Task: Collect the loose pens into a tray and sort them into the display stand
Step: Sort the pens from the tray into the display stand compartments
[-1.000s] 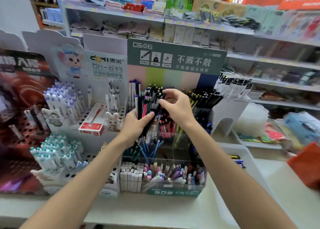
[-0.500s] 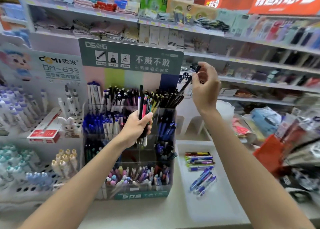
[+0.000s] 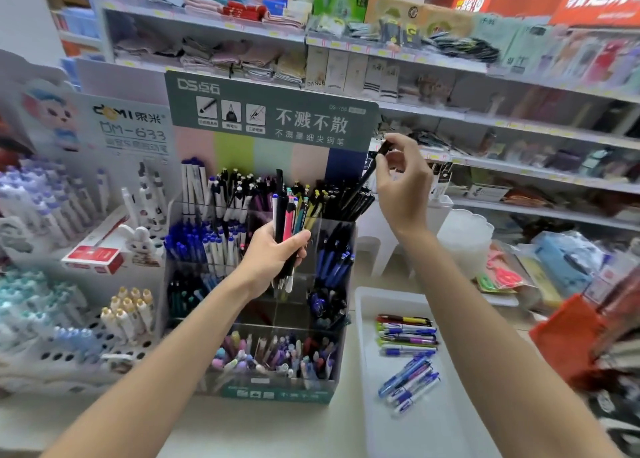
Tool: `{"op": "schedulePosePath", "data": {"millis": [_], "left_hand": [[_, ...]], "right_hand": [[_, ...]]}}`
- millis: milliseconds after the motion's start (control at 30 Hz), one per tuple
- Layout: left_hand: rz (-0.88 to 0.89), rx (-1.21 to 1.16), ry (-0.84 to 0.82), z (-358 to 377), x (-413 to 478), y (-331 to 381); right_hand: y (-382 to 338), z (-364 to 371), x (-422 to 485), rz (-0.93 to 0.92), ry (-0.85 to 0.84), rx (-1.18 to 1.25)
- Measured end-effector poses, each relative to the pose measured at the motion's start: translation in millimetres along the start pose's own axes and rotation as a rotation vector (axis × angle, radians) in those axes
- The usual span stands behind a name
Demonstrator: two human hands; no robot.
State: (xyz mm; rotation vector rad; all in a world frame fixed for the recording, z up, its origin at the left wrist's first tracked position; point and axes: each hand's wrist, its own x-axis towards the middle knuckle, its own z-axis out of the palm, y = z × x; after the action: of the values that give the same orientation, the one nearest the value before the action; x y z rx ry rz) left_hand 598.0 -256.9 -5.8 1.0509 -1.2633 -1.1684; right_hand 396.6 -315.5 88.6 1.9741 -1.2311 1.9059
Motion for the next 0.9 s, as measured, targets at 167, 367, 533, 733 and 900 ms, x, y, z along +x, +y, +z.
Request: {"op": "schedulePosePath", "data": {"millis": [167,367,533,733,900], "left_hand": [[-0.008,0.017,0.024,4.2,0.3,-2.2],[-0.012,-0.020,0.052,7.5,0.4,2.7],[-0.033,-0.035,0.050,4.6,-0.6,7.3],[-0.029,-0.066,0.078,-1.6,-3.7,12.3],[-0.028,-0.149,0.116,-7.7,-5.9,14.7]], "right_hand": [[10.7,9.9,-14.1,-0.016,-0.131,0.018],[10.3,21.4,-7.0,0.085,-0.328,-0.031],[13.7,31.9,-3.1,0.160,-0.550,-0.193],[10.3,28.8,-15.2,0.101,-0.458,-0.273],[-35.5,28.5,-36.8,0.115,-0.475,0.080]]}}
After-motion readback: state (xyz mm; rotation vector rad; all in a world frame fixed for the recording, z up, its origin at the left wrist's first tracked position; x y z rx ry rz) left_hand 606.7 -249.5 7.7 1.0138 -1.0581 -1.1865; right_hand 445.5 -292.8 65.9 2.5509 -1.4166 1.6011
